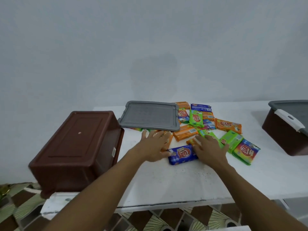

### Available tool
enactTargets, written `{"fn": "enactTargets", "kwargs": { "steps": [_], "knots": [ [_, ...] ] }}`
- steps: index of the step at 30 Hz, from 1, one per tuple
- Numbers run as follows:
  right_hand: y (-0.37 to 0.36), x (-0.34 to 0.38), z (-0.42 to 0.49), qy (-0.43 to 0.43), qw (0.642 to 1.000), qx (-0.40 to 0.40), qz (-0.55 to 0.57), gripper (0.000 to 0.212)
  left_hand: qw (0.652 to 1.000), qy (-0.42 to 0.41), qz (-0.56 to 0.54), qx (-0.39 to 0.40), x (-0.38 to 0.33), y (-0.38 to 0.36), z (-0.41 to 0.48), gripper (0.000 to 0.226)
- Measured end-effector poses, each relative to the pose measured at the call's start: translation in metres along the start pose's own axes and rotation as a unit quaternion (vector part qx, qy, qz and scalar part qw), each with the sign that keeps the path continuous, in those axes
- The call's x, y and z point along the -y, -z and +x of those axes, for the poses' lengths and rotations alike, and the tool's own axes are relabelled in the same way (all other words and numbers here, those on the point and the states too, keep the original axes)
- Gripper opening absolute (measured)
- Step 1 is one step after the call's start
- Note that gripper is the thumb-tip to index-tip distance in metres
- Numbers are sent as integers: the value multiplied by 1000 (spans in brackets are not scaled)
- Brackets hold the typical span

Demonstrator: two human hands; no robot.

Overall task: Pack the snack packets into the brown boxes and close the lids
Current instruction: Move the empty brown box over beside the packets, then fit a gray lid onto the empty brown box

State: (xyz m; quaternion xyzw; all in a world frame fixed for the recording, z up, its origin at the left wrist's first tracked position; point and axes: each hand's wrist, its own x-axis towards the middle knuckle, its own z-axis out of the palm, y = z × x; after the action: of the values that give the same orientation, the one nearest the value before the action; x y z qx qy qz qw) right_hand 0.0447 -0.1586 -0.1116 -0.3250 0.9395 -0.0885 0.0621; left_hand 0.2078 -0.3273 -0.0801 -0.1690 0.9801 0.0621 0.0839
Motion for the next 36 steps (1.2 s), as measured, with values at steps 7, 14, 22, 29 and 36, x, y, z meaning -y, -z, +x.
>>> {"fn": "enactTargets", "kwargs": {
  "steps": [7, 14, 22, 29, 36],
  "knots": [
    [-8, 88, -20, 129, 976, -66, 163, 45, 988, 81, 108, -79, 54, 67, -83, 64],
    [-13, 176, -45, 205, 951, -29, 230, 40, 956, 281, 58, -68, 83, 46, -160, 89],
    [-5, 210, -60, 189, 906, 60, 374, 48, 996, 87, -21, -24, 111, 35, -218, 86],
    [-28, 199, -81, 166, 914, 90, 360, 48, 889, 294, -128, -328, 130, -23, -247, 88],
    [-25, 200, -103, 211, 907, 72, 359, 54, 812, 331, -260, -405, 135, -16, -250, 97]
  ]
}}
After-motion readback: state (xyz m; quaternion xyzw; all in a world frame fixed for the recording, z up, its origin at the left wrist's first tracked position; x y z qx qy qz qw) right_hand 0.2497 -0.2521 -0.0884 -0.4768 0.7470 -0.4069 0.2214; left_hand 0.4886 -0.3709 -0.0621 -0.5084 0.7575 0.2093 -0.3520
